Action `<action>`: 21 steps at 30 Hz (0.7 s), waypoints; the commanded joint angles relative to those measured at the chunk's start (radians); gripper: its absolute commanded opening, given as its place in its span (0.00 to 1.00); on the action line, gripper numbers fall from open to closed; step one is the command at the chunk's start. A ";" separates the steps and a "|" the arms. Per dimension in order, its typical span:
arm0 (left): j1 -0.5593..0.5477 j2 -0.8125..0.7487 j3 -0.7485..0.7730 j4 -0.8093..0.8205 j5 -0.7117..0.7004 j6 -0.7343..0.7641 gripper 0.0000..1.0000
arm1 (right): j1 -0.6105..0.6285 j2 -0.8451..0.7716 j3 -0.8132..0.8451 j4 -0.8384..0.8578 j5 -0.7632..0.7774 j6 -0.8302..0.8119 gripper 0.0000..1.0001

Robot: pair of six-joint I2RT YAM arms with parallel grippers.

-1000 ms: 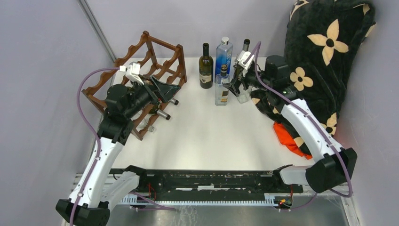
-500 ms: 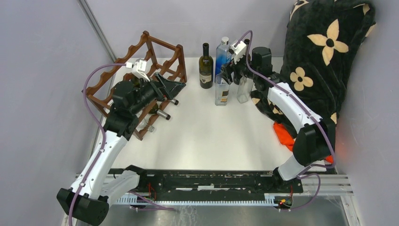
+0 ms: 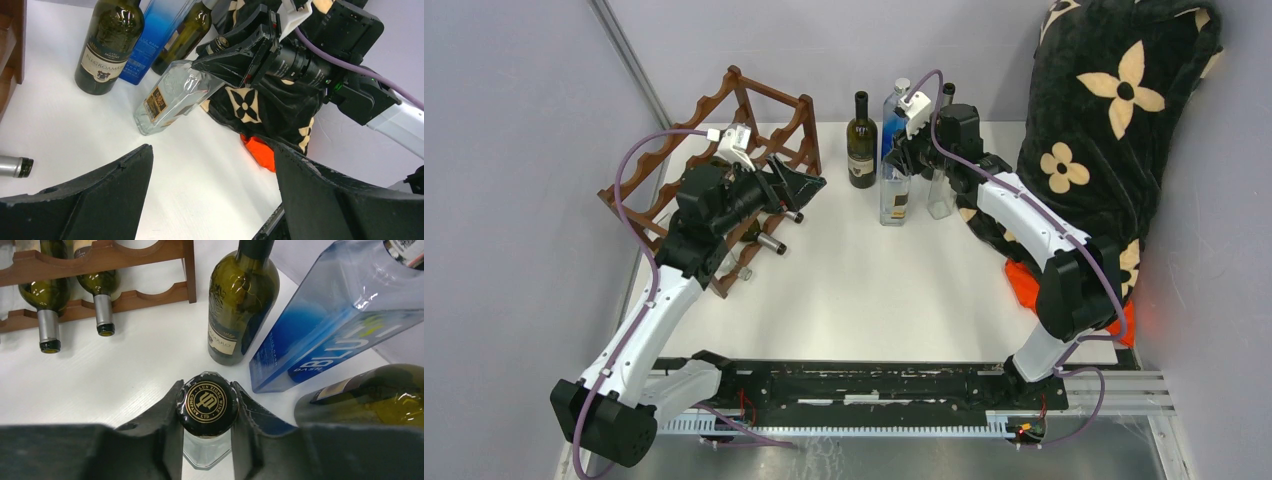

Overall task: Put the wine bottle on the wine rack
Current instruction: Pick up the wine bottle from the center of the board.

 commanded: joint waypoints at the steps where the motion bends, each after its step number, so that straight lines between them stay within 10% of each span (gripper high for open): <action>1: -0.013 -0.007 0.010 0.074 0.037 0.093 0.95 | -0.002 -0.024 0.044 0.085 0.030 0.049 0.08; 11: -0.134 -0.006 -0.110 0.198 0.156 0.456 0.99 | -0.074 -0.188 -0.014 0.216 -0.249 0.436 0.00; 21: -0.180 0.137 -0.188 0.385 0.290 0.508 1.00 | -0.166 -0.472 -0.487 0.611 -0.432 0.810 0.00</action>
